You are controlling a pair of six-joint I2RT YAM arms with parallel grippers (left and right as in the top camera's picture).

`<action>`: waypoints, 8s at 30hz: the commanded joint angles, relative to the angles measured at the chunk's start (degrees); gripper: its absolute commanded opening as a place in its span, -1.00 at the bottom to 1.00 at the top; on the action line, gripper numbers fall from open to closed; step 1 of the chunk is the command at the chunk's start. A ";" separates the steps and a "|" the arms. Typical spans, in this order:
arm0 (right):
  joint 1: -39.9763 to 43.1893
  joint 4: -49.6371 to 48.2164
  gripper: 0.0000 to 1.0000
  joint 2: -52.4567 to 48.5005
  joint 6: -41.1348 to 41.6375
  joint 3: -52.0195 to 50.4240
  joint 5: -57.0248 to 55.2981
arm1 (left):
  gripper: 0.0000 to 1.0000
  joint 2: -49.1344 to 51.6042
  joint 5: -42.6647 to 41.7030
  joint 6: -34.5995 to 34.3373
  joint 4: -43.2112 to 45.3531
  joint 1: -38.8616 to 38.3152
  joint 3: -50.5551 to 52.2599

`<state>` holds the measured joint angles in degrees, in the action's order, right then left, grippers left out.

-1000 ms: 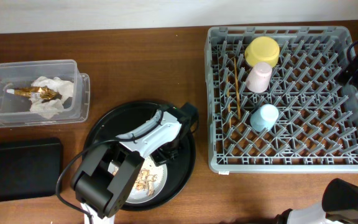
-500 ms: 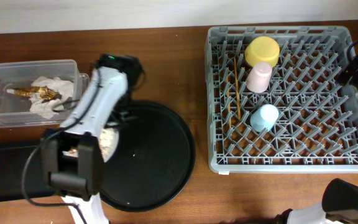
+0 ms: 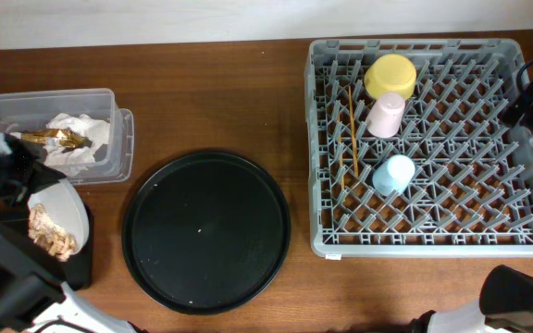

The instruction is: Sort waste into correct bins and load items into the dishwasher rack

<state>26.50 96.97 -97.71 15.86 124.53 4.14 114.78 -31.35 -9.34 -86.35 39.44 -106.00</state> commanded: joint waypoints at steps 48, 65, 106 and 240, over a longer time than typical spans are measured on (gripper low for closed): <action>0.15 0.15 0.97 -0.17 -0.35 -0.13 -0.28 | -0.99 -20.70 39.26 -30.60 32.87 -76.96 39.01; 0.15 0.13 0.97 -0.17 -0.28 -0.13 -0.22 | 0.98 -40.85 40.19 -30.51 -1.27 -26.56 19.74; -64.65 -19.34 -0.92 -41.59 1.79 -4.76 5.90 | 0.98 -41.79 40.19 -30.51 -2.91 -17.90 19.76; -40.74 0.33 0.97 27.93 -3.56 -11.47 13.14 | 0.98 -41.79 40.19 -30.51 -2.91 -17.90 19.76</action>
<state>-13.74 96.99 -72.03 11.40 114.85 18.44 73.17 8.82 -39.53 -89.36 21.15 -85.84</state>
